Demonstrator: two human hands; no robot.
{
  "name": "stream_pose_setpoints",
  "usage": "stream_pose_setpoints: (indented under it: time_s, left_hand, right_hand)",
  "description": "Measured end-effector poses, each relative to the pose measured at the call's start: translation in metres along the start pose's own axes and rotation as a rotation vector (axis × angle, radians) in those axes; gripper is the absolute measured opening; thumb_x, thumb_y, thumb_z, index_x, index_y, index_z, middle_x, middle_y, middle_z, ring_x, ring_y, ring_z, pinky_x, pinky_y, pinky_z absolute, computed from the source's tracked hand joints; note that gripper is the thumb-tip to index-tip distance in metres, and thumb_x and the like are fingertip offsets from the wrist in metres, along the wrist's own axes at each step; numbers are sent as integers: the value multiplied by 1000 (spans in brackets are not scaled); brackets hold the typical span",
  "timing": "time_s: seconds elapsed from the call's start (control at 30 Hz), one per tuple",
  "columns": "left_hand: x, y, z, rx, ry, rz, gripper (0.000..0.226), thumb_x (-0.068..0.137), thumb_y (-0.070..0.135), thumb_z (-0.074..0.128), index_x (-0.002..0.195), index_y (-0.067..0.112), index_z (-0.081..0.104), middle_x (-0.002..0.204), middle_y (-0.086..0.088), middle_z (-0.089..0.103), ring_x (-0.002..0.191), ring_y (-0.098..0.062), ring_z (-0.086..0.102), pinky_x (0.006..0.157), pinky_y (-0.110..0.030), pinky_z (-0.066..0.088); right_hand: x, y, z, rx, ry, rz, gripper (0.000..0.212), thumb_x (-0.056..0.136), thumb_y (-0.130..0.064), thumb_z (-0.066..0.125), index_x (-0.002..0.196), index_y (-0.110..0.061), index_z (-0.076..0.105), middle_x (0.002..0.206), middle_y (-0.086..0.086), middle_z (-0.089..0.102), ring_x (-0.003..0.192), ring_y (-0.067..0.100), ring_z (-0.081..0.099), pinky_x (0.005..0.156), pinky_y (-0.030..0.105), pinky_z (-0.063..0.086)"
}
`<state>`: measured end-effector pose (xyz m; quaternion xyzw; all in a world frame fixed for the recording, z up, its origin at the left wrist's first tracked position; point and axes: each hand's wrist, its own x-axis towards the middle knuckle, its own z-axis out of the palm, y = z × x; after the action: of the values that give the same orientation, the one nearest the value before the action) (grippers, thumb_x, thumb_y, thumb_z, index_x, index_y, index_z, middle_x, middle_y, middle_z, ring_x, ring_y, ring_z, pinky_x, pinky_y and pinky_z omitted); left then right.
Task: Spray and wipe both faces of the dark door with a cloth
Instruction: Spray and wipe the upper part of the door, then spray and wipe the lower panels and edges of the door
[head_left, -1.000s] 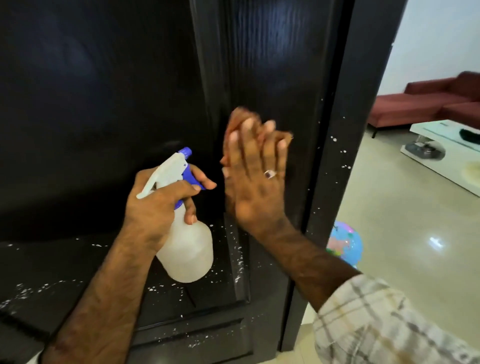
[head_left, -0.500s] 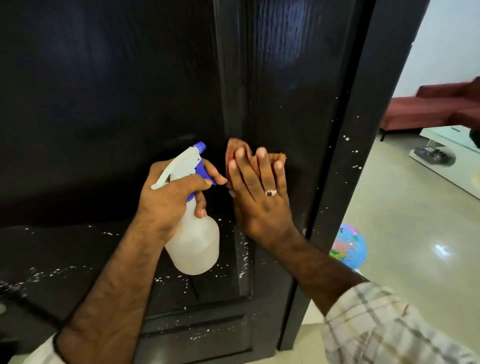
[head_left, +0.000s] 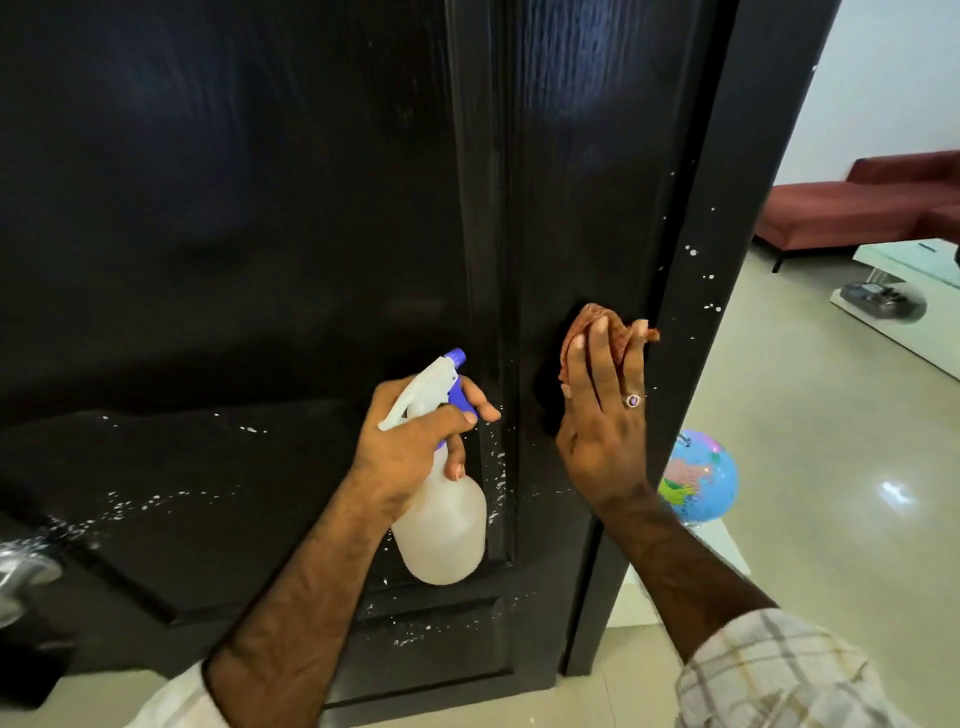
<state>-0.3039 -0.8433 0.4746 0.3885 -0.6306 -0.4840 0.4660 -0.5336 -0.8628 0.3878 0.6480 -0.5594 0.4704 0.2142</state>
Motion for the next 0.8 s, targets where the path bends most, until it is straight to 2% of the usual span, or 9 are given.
stream_pose_setpoints:
  time_s: [0.1,0.17,0.27,0.37,0.5,0.6,0.7,0.73,0.8]
  left_hand:
    - [-14,-18,4,-25,2,-68,11,96,-11,58,94,-9,69,99,-20,77,41,-23,52,51,-35,49]
    - [-23,-34,9,-49,-3,-130,8,96,-11,61,93,-13,68,99,-28,75,42,-15,57,49,-33,46]
    - [-34,-64,18,-44,-10,-206,8,96,-3,68,92,-10,69,95,-24,76,37,-20,50,47,-31,45]
    - [-42,-88,30,-28,4,-275,5,97,1,70,95,-4,70,97,-18,78,38,-22,47,49,-32,47]
    - [-44,-94,42,-38,-22,-280,9,97,1,69,89,0,72,94,-15,78,39,-23,46,50,-33,45]
    - [-43,-93,46,-40,-5,-281,14,97,1,70,84,5,73,91,-12,79,39,-23,46,52,-33,46]
    - [-42,-93,48,-30,-12,-293,14,97,2,71,84,6,73,91,-14,79,38,-22,46,51,-35,46]
    - [-41,-94,49,-25,-9,-299,12,96,2,71,85,4,73,91,-15,78,38,-22,45,50,-34,45]
    - [-40,-96,51,-18,20,-328,7,95,0,71,88,1,72,91,-18,76,37,-22,44,47,-33,43]
  right_hand:
    - [-22,12,-24,157,-47,51,68,95,13,57,160,-7,47,172,13,36,162,36,27,131,35,27]
    - [-37,9,-33,328,-7,231,54,100,2,59,153,-8,57,167,10,43,155,29,43,123,26,38]
    - [-54,-3,-36,460,102,629,29,108,-24,62,135,-25,71,133,-3,59,122,11,62,99,18,53]
    - [-68,-8,-36,657,52,1064,23,106,-24,67,126,-35,73,115,-8,76,106,9,74,92,27,63]
    - [-65,-20,-44,1154,160,1677,11,105,-19,67,112,-23,75,93,0,83,91,25,80,87,46,62]
    - [-74,-21,-47,1248,75,1820,16,107,-27,63,114,-16,74,86,6,82,82,27,79,91,48,55]
    - [-86,-16,-50,1349,71,1890,26,109,-30,55,115,-13,74,81,8,80,64,24,79,67,41,66]
    - [-89,-14,-51,1373,63,1895,26,109,-30,55,111,-14,76,83,9,80,65,26,79,63,44,67]
    - [-90,-12,-52,1409,76,1893,30,109,-26,56,100,-12,81,94,12,82,74,29,81,69,54,63]
